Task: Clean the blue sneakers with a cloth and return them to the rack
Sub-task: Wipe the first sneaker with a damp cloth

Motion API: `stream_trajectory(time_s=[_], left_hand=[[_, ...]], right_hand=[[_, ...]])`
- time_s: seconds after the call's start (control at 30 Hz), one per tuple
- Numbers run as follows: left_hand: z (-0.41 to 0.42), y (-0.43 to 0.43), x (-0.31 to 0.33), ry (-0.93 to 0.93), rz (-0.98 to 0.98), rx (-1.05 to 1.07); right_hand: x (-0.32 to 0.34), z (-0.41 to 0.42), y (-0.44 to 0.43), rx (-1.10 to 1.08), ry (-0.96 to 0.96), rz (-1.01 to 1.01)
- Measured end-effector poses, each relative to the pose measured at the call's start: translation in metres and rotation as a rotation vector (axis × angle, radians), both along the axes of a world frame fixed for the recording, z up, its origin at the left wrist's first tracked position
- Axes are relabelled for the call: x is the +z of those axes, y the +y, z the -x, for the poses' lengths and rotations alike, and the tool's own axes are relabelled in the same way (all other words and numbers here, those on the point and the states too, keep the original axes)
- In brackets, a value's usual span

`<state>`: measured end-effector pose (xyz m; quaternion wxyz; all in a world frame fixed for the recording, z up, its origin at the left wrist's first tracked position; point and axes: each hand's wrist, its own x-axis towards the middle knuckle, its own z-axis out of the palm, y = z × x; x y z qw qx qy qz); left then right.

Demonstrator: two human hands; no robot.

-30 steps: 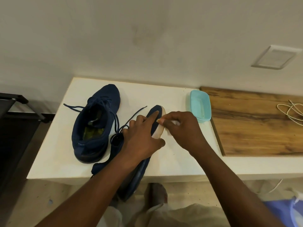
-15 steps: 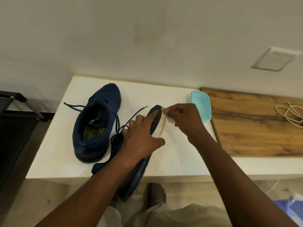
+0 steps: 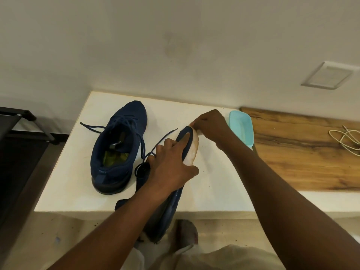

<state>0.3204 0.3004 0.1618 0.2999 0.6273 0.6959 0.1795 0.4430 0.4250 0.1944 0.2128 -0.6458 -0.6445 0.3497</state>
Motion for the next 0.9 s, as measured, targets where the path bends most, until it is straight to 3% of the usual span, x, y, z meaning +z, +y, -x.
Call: stream_trajectory(time_s=[0.17,0.37,0.53,0.73,0.9], left_hand=[[0.001,0.001,-0.001,-0.033,0.001,0.012],[-0.005,0.000,0.002,-0.007,-0.005,-0.008],[-0.009,-0.002,0.002,-0.019,-0.008,-0.009],[-0.018,-0.002,0.000,-0.032,-0.052,-0.008],[-0.025,-0.008,0.006,0.028,-0.048,-0.047]], right_hand=[[0.017,-0.024,-0.058,0.075,-0.086,-0.024],[0.008,-0.025,-0.067,-0.008,-0.069,-0.281],[0.004,-0.016,-0.058,0.070,-0.057,-0.233],[-0.007,-0.024,-0.134,0.023,0.106,-0.246],[-0.011,-0.026,-0.103,-0.091,0.033,-0.334]])
